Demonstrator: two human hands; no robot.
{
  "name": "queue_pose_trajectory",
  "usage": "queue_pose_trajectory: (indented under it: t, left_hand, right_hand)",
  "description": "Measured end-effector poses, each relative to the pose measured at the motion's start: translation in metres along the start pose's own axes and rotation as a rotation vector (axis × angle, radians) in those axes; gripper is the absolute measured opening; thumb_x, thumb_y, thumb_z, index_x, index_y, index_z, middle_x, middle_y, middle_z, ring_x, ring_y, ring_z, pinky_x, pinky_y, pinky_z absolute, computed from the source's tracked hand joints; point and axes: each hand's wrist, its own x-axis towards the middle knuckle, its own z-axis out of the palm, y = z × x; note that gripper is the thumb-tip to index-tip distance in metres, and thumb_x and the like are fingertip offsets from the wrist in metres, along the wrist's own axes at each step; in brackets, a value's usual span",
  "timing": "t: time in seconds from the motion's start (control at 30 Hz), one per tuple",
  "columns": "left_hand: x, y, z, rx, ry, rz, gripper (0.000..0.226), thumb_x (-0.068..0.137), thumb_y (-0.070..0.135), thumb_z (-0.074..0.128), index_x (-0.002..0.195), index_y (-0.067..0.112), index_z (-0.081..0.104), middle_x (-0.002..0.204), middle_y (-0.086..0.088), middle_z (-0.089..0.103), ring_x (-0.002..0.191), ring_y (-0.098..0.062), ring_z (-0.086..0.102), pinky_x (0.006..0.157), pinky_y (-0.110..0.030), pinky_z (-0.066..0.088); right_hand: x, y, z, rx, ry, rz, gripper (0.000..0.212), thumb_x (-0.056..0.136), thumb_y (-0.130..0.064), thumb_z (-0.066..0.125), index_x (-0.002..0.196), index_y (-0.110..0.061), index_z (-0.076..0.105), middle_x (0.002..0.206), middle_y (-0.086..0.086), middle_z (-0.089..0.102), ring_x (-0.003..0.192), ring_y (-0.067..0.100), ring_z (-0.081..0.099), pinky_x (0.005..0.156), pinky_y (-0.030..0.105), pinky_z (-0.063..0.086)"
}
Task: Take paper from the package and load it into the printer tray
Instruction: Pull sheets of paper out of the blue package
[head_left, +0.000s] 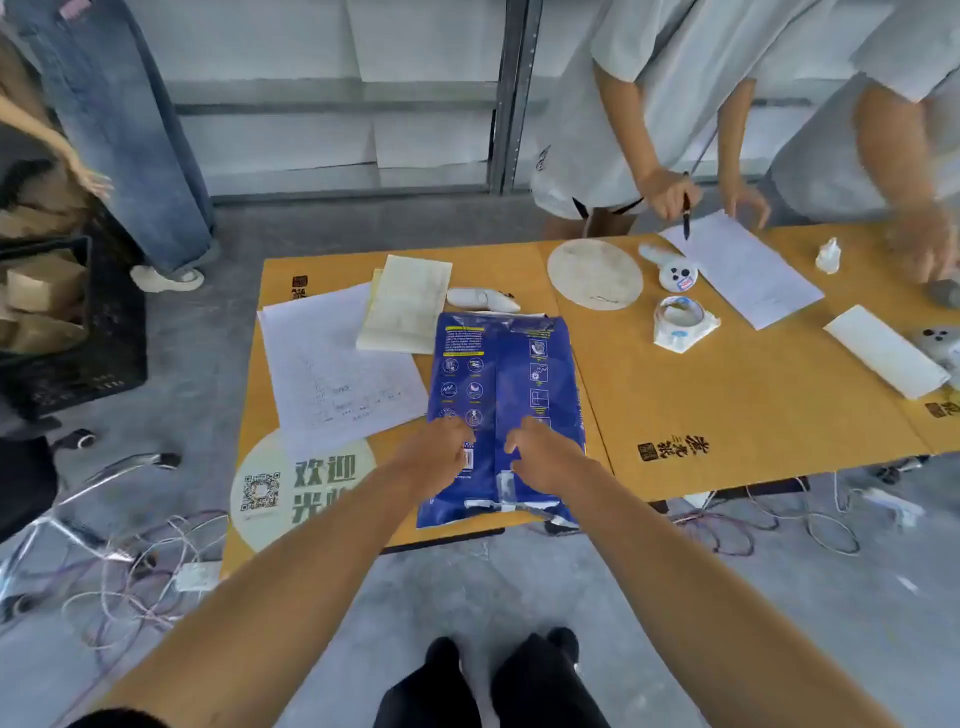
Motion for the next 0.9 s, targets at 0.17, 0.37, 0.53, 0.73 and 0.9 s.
queue_pose_trajectory:
  t: [0.17, 0.37, 0.53, 0.73, 0.9]
  left_hand:
    - [0.001, -0.001, 0.036, -0.139, 0.075, -0.033, 0.026, 0.089, 0.006, 0.054, 0.113, 0.012, 0.064, 0.122, -0.003, 0.058, 0.112, -0.020, 0.055, 0.091, -0.028, 0.049]
    - [0.002, -0.002, 0.045, -0.123, 0.123, -0.039, 0.029, 0.087, 0.006, 0.055, 0.115, 0.014, 0.062, 0.121, 0.003, 0.052, 0.119, -0.014, 0.046, 0.095, -0.029, 0.048]
    - [-0.003, 0.001, 0.043, -0.129, 0.061, -0.048, 0.033, 0.087, 0.004, 0.053, 0.119, 0.013, 0.058, 0.120, 0.004, 0.049, 0.116, -0.013, 0.044, 0.091, -0.030, 0.049]
    - [0.002, 0.016, 0.041, -0.155, 0.010, -0.134, 0.040, 0.087, 0.007, 0.057, 0.127, 0.007, 0.053, 0.126, -0.004, 0.044, 0.122, -0.021, 0.040, 0.098, -0.034, 0.043]
    - [-0.004, 0.028, 0.047, -0.187, 0.007, -0.173, 0.035, 0.085, 0.001, 0.054, 0.118, 0.009, 0.062, 0.125, -0.007, 0.048, 0.121, -0.025, 0.038, 0.103, -0.034, 0.037]
  right_hand:
    - [-0.002, 0.000, 0.026, -0.110, 0.100, -0.022, 0.037, 0.087, -0.010, 0.066, 0.122, -0.011, 0.053, 0.123, 0.007, 0.048, 0.115, 0.026, 0.052, 0.085, 0.042, 0.055]
    - [-0.001, -0.002, 0.033, -0.177, 0.109, -0.023, 0.039, 0.088, -0.009, 0.067, 0.124, -0.008, 0.052, 0.122, 0.008, 0.048, 0.116, 0.026, 0.052, 0.088, 0.042, 0.053]
    - [-0.020, -0.002, 0.033, -0.108, 0.095, -0.070, 0.024, 0.095, -0.012, 0.050, 0.118, -0.003, 0.053, 0.121, 0.016, 0.053, 0.105, 0.033, 0.058, 0.079, 0.044, 0.052]
    - [-0.053, 0.001, 0.046, -0.050, 0.025, -0.111, 0.019, 0.092, -0.008, 0.053, 0.109, -0.003, 0.059, 0.116, 0.010, 0.049, 0.104, 0.025, 0.055, 0.084, 0.040, 0.055]
    - [-0.071, -0.005, 0.074, -0.015, -0.056, -0.121, 0.009, 0.091, -0.005, 0.052, 0.086, -0.011, 0.046, 0.103, 0.007, 0.048, 0.080, 0.024, 0.054, 0.077, 0.040, 0.051]
